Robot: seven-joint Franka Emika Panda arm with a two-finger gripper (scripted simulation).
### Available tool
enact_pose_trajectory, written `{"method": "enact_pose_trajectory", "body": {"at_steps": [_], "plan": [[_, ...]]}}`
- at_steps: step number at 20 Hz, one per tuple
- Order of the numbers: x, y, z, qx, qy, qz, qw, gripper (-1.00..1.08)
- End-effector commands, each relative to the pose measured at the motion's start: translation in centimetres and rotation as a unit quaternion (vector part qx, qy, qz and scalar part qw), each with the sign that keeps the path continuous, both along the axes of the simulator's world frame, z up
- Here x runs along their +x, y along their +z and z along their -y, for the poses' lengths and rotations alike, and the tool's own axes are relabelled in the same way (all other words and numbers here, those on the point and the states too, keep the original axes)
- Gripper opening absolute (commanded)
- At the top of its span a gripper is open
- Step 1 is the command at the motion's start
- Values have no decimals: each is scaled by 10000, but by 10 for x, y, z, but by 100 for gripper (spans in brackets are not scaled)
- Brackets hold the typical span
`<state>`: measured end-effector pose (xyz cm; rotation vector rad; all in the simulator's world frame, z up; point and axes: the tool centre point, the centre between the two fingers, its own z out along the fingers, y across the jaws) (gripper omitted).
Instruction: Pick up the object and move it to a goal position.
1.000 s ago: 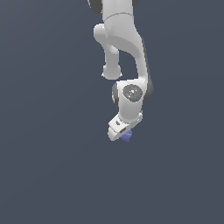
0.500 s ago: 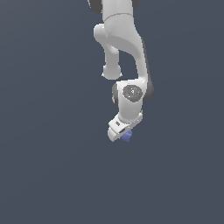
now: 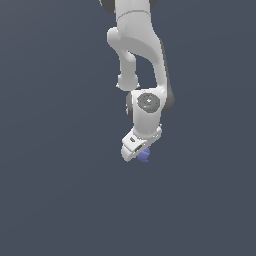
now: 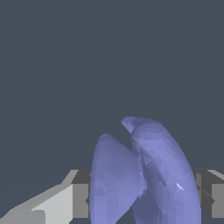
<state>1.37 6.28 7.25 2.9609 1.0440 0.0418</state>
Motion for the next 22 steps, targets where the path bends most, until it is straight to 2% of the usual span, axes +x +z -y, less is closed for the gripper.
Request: {"method": "enact_pose_trajectory", "body": {"at_steps": [1,11,22], "plan": [[5,10,6,22,64,93,9999,-100],[31,75,43,181,512,676,9962,-100],[57,157,87,394,1060,1387,9839,-100]]}}
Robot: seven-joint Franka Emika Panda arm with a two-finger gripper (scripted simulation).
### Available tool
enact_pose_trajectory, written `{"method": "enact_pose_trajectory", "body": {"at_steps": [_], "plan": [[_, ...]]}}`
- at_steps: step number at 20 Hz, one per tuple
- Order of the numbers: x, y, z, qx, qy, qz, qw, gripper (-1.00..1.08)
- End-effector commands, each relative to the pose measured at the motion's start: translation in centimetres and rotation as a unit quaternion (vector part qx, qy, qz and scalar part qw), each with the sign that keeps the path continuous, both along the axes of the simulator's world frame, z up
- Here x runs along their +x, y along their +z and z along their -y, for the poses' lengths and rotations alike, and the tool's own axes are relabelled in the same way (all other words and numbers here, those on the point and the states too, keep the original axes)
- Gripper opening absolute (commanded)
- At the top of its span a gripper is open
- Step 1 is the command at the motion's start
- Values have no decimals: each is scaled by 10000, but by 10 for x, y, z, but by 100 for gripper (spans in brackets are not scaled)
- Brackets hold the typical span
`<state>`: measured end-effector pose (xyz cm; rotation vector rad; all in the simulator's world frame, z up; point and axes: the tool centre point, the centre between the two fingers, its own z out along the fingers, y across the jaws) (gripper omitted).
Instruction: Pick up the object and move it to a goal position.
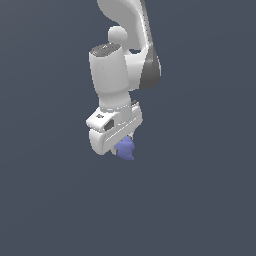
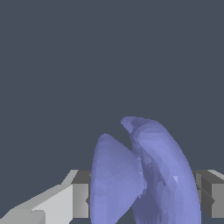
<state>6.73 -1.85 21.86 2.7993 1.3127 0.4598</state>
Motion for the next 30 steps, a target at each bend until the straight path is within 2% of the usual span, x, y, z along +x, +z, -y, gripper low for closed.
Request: {"method": "enact_pose_trajectory", "body": {"at_steps": [1,9,16,21,30], "plan": [[5,18,10,46,126,159,9998,-100],[18,74,40,202,500,638,9965,-100],[28,125,67,348,838,1066,9902,-100],[34,164,89,463,1099,1397,9830,-100],[42,234,132,673,1558,1974,9655,-100]]}}
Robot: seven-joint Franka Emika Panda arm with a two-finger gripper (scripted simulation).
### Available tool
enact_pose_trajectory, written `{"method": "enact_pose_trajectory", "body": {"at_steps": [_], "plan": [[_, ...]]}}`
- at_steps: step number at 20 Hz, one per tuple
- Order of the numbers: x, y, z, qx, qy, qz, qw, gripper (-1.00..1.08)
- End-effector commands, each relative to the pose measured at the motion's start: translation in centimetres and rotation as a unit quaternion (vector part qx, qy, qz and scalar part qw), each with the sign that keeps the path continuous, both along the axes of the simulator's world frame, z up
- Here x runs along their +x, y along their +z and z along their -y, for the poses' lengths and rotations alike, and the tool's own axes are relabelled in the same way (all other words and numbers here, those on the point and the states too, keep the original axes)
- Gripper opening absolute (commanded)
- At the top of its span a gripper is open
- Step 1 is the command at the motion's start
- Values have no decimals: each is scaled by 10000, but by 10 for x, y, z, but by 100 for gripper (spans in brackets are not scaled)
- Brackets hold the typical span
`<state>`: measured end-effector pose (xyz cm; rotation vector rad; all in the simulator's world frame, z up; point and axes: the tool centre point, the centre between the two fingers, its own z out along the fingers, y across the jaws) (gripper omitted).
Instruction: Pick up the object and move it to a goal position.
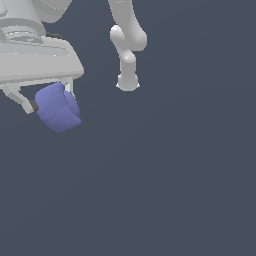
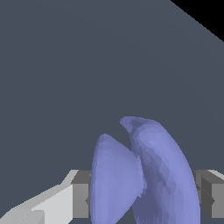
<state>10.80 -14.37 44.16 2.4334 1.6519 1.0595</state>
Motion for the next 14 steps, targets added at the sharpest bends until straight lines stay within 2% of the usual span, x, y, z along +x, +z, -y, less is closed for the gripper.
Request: {"method": "enact_pose_trajectory", "body": {"at_steps": [1,7,14], "plan": [[1,18,11,55,127,152,9998,-100],[4,49,32,158,340,410,9985,-100],[5,68,45,225,465,560,9971,-100]]}}
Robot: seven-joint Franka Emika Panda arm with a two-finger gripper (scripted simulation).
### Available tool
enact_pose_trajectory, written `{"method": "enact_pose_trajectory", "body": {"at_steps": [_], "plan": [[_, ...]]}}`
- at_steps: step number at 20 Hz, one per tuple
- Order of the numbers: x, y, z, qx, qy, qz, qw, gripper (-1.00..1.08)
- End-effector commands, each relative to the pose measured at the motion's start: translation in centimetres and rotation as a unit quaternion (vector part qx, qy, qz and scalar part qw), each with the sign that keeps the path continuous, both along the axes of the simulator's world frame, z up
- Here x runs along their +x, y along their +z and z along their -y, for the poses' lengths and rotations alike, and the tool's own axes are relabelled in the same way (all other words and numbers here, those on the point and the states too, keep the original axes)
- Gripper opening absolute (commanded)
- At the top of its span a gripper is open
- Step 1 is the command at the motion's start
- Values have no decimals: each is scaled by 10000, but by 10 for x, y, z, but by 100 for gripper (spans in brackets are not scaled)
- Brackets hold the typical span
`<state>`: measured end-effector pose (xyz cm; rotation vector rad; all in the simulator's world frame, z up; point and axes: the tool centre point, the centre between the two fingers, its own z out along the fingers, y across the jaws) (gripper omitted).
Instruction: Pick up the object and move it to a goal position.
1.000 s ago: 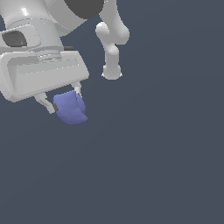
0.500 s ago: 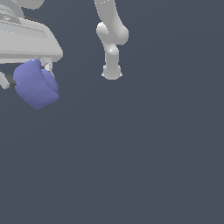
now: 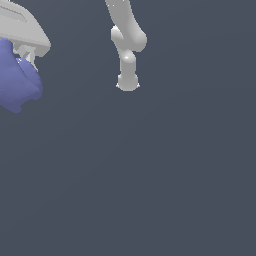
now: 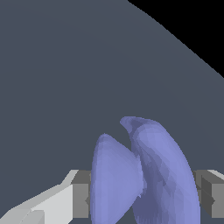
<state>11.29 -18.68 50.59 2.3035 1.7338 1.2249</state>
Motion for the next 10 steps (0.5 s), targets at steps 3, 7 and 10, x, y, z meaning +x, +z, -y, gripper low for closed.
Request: {"method": "enact_pose_trajectory", "body": {"at_steps": [3,7,10], "plan": [[1,6,4,25,49,51,10000,-100],[1,6,4,26,47,47,10000,-100],[1,5,3,23,39,36,10000,-100]]}}
